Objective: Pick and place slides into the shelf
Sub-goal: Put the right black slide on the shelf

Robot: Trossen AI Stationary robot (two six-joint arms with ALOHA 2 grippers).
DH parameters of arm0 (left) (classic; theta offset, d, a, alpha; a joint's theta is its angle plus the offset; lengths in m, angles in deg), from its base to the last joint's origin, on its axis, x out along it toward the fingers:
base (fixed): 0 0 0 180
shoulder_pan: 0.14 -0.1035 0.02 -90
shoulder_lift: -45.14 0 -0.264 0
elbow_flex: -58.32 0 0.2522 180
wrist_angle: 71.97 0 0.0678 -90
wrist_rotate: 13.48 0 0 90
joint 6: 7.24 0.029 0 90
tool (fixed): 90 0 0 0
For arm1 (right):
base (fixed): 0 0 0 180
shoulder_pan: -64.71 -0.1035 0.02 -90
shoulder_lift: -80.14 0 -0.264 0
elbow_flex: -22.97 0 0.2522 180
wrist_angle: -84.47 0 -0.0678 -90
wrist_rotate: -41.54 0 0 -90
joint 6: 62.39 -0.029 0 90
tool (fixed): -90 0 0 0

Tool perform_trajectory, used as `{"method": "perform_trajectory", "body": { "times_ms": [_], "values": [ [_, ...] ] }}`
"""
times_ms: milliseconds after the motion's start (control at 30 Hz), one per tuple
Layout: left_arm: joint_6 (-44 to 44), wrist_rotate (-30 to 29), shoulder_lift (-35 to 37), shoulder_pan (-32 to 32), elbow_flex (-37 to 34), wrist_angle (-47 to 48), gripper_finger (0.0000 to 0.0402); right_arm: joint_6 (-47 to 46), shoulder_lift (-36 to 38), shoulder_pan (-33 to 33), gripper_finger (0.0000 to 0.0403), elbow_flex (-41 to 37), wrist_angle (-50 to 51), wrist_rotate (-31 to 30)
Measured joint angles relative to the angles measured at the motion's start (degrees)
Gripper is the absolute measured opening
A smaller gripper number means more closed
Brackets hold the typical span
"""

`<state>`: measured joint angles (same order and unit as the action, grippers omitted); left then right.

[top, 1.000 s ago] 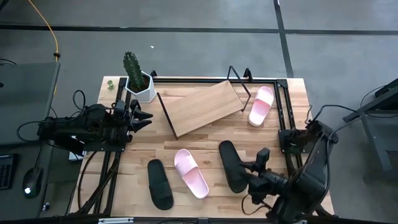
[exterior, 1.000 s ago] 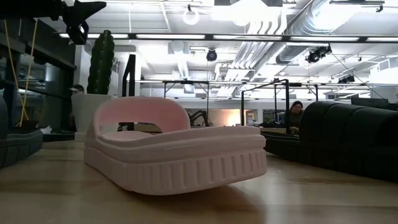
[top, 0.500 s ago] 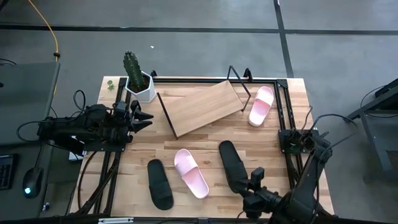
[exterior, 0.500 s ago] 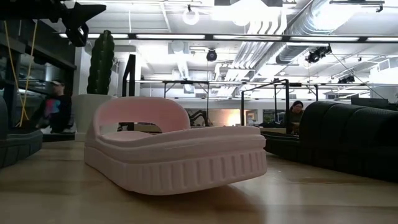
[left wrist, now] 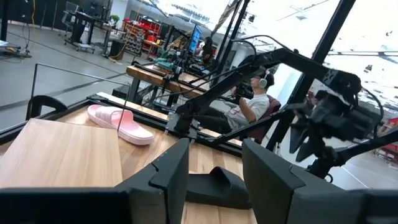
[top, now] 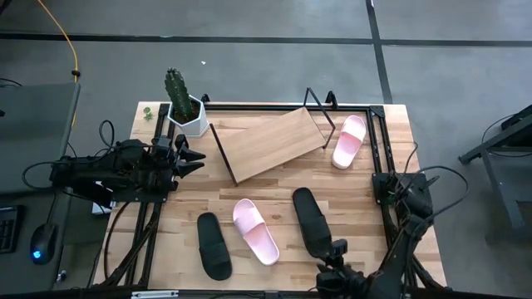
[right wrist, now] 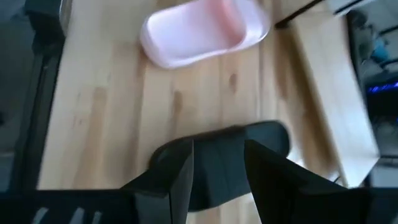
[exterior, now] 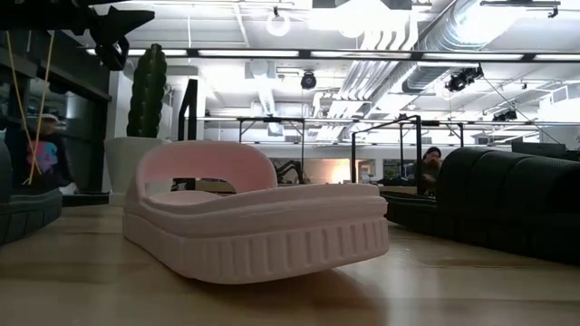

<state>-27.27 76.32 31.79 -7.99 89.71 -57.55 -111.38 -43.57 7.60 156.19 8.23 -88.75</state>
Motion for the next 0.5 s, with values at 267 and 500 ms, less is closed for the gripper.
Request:
{"method": "perform_trajectory", "body": {
  "times_ms": [267, 500],
  "values": [
    [0.00, -0.01, 0.00, -0.01, 0.00, -0.02, 0.0134, -2.14, -4.58, -0.34, 0.0134, 0.00, 0.02, 3.25],
    [0.04, -0.27, 0.00, -0.01, 0.00, -0.04, 0.0134, -2.07, -6.98, -0.32, 0.0149, -0.39, 0.04, 5.41]
  ]
}}
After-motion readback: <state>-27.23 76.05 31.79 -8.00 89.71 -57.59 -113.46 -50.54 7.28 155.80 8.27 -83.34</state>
